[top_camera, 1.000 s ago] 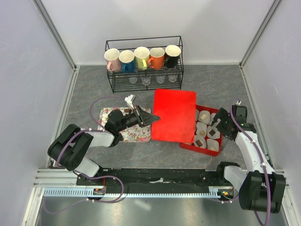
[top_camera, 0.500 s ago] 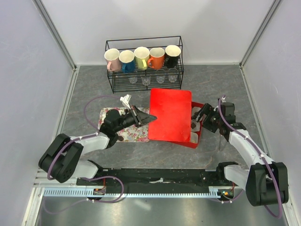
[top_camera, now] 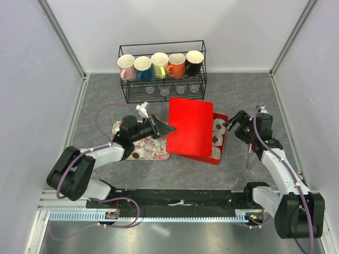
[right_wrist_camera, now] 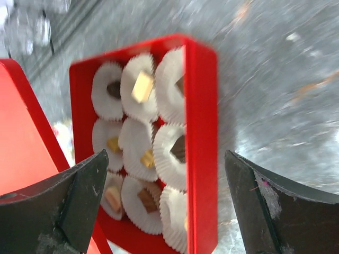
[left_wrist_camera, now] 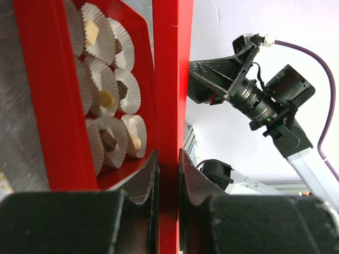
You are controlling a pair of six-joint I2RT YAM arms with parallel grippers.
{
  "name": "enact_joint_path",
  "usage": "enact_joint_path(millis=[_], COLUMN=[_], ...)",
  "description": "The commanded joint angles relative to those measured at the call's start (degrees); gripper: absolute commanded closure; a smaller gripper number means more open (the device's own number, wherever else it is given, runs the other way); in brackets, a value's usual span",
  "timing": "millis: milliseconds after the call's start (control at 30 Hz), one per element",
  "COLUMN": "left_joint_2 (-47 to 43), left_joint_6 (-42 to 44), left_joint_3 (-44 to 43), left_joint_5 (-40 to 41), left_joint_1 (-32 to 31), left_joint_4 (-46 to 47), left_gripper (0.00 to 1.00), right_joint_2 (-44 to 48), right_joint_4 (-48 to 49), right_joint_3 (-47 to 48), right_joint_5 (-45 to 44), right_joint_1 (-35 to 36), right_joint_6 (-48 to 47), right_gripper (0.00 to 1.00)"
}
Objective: Pack the chocolate
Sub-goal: Close the box lid on the packing box.
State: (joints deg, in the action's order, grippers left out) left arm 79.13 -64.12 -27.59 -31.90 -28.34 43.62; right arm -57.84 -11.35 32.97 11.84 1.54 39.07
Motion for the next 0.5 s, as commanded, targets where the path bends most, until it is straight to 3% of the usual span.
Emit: enact_joint_path(millis=[0, 467], left_joint_2=[4.3, 20.3], left_joint_6=[1.5, -7.9], left_joint_3=[-5.7, -13.4], left_joint_5=[-4.8, -7.2], left_joint_1=[0.1, -3.6], left_joint_4=[2.9, 13.3], left_gripper=[0.98, 0.98], right_joint_2=[0.4, 1.2], right_joint_4=[0.1, 6.4], right_joint_3=[1.0, -4.3], right_joint_5=[-0.1, 6.8], right_joint_1=[-3.0, -7.2], right_joint_6=[0.4, 6.7], right_gripper=[0.02, 0.02])
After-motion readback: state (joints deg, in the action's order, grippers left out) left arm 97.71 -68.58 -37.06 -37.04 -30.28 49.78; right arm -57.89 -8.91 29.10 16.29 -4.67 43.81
